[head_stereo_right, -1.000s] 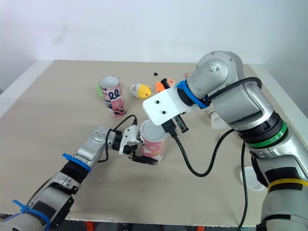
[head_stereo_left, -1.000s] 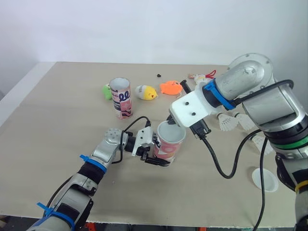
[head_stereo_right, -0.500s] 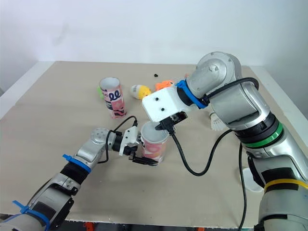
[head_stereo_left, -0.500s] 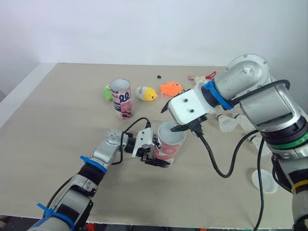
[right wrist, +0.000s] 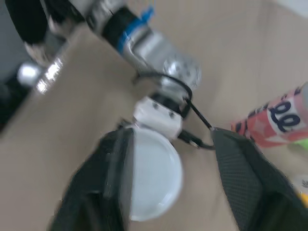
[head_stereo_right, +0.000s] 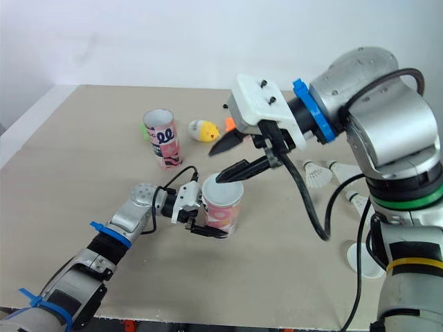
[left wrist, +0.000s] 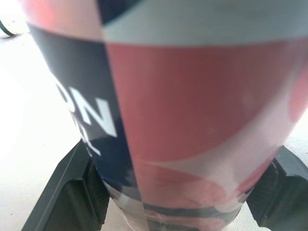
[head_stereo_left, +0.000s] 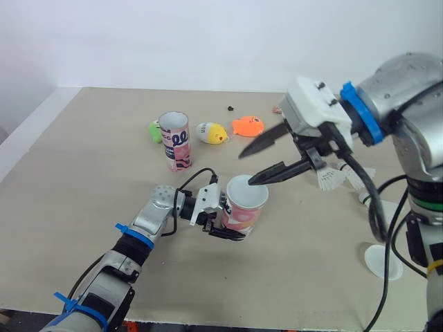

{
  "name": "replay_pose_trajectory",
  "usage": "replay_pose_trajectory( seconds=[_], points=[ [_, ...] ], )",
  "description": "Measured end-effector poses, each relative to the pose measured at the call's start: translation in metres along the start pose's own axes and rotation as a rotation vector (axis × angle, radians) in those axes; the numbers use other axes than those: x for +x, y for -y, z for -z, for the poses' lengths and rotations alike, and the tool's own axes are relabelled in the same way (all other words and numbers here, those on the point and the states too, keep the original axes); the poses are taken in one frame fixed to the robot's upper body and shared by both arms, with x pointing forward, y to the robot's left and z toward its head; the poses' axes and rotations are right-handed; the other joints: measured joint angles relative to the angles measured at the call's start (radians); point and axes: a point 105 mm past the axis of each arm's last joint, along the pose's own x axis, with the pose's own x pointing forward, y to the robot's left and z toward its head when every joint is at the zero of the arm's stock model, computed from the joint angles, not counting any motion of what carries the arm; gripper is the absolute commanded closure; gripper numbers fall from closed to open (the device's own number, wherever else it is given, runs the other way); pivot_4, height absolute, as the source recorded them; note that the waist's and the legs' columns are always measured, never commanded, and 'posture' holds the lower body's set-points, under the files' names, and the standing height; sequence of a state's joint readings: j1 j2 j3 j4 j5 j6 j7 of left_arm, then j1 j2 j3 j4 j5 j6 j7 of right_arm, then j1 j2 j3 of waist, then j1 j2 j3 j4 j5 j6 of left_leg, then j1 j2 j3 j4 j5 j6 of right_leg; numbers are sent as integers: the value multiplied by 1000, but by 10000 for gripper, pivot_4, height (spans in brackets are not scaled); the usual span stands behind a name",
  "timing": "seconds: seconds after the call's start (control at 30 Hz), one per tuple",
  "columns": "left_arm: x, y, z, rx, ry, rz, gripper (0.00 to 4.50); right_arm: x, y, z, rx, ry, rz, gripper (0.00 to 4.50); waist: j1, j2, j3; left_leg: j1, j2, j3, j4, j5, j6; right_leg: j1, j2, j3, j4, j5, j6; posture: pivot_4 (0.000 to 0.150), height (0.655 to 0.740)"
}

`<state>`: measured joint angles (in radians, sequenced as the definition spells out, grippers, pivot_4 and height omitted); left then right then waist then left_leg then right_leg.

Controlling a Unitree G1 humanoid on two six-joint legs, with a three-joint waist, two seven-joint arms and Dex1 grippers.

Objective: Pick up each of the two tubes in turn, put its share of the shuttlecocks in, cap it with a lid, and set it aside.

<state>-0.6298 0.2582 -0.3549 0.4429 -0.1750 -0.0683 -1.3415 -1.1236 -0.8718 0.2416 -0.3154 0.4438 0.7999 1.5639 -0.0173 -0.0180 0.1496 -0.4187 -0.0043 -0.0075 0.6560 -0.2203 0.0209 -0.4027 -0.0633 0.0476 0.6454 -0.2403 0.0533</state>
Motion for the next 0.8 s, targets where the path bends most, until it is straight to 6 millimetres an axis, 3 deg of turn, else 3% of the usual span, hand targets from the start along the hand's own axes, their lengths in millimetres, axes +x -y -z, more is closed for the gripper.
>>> replay_pose_trajectory(
  seconds=[0.07,0.1,0.33,0.47,0.63,0.8],
  points=[
    [-1,0,0,0,-1,-2,12516,5,-6,4,33,13,-26,43781,-1,0,0,0,0,0,0,0,0,0,0,0,0,0,0,1500,7400],
    [-1,0,0,0,-1,-2,12516,7,-7,6,47,20,-26,44884,-1,1,0,-1,0,1,0,0,0,-1,0,0,0,0,0,1500,7400],
    [0,0,-1,2,-1,2,12516,14,-6,9,59,17,-39,44884,-1,1,0,-2,0,1,0,0,0,-2,4,0,0,3,5,1500,7400],
    [0,0,-1,3,-1,1,12516,22,0,23,59,-51,-24,44884,-1,1,0,-2,0,1,0,1,0,-2,5,0,0,3,5,1500,7400],
    [0,0,-1,4,-1,2,12516,29,1,45,-4,-187,-58,44884,-1,1,0,-3,-1,2,0,1,0,-3,6,0,0,3,6,1500,7400],
    [0,-1,0,2,-2,-3,12516,29,7,48,-112,-258,-55,44884,-2,1,0,-1,0,1,0,1,-1,-1,6,0,0,3,6,1500,7400]
  ],
)
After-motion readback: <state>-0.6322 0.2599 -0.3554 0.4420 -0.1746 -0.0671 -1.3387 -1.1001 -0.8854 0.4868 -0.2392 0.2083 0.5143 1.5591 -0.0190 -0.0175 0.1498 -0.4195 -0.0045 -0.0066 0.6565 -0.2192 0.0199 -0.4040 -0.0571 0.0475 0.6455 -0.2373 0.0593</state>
